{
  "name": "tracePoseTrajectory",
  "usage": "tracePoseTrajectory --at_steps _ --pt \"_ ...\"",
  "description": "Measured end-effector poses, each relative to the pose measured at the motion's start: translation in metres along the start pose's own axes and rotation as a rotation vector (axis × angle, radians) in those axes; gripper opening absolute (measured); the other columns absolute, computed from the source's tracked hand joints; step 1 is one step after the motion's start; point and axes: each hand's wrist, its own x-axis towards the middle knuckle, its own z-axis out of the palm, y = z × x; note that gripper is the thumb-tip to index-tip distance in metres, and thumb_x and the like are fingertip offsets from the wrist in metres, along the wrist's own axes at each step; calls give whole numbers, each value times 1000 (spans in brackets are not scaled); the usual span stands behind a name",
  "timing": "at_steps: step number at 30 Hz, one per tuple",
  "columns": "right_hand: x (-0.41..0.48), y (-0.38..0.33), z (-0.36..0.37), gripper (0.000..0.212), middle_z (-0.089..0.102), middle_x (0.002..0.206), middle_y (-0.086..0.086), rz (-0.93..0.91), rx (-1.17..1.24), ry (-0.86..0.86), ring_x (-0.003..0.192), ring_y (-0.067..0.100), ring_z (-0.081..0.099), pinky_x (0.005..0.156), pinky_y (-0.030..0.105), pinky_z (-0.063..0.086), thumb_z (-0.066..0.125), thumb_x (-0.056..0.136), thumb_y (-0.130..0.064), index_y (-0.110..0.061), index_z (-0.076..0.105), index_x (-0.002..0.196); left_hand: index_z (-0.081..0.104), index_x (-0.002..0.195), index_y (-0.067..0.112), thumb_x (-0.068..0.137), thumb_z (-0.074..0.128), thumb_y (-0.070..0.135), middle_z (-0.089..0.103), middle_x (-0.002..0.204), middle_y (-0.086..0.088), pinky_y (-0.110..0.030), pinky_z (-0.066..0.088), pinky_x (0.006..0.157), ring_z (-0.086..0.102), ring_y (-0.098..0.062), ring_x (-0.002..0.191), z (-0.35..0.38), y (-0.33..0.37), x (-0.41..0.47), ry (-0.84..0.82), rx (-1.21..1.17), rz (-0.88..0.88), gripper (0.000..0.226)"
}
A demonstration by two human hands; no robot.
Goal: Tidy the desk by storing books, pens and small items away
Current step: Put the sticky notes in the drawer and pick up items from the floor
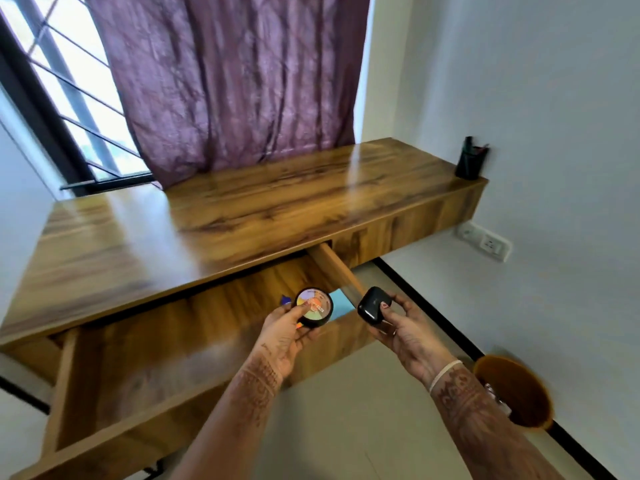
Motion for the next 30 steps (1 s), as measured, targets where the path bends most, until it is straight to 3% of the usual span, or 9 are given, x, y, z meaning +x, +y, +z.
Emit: tracePoseTrajectory --at_steps 3,6,9,13,16,18,21,25,30 --pt "36 1 23 36 66 111 18 14 -69 -3 86 25 68 74 36 57 57 94 -4 -19 45 125 46 134 3 90 64 8 64 115 -21 -34 56 79 67 -25 91 -10 13 27 32 32 16 48" --pt "66 0 38 30 62 116 21 3 -189 2 83 24 67 63 30 60 60 93 -5 -16 46 117 42 140 4 91 63 8 62 121 -20 -35 56 85 66 -24 98 -19 19 51 87 68 38 53" --pt "99 -3 48 29 58 118 22 -42 -390 -34 86 24 66 55 23 57 60 92 -5 -15 45 115 47 136 5 91 63 9 63 120 -16 -32 58 80 66 -23 103 -23 21 79 143 152 67 48" --pt "150 -10 61 24 50 122 16 -126 -674 -136 100 27 61 67 30 56 54 94 -1 -12 42 112 54 123 9 89 65 7 63 120 -12 -36 58 84 64 -25 106 -17 25 114 223 265 130 37" --pt "187 -16 73 27 53 123 11 -289 -1070 -277 113 30 57 90 46 54 57 92 -3 -17 43 110 57 112 16 87 67 6 64 116 -11 -44 57 89 65 -26 105 -10 26 136 254 350 152 28" --pt "210 -21 83 35 56 128 6 -433 -1400 -388 118 27 56 98 44 48 59 91 -6 -20 47 120 59 106 19 87 68 7 65 116 -10 -47 56 89 66 -26 104 -5 26 153 306 423 158 25" --pt "237 -25 97 47 53 129 8 -531 -1737 -558 116 29 56 93 39 49 58 91 -7 -26 48 132 61 116 14 86 70 12 66 113 -3 -38 53 93 64 -20 104 1 27 176 375 657 200 31" --pt "258 -25 107 41 55 116 8 -654 -2070 -746 108 30 56 71 36 44 60 89 -9 -21 49 127 61 119 13 86 72 21 66 114 -4 -31 53 85 62 -19 103 4 29 201 451 897 194 36" --pt "276 -16 113 34 67 104 8 -950 -2376 -852 109 29 55 87 40 40 63 86 -14 -19 55 120 62 111 18 83 73 26 63 102 4 -30 52 76 60 -14 91 7 27 223 452 1030 149 31"
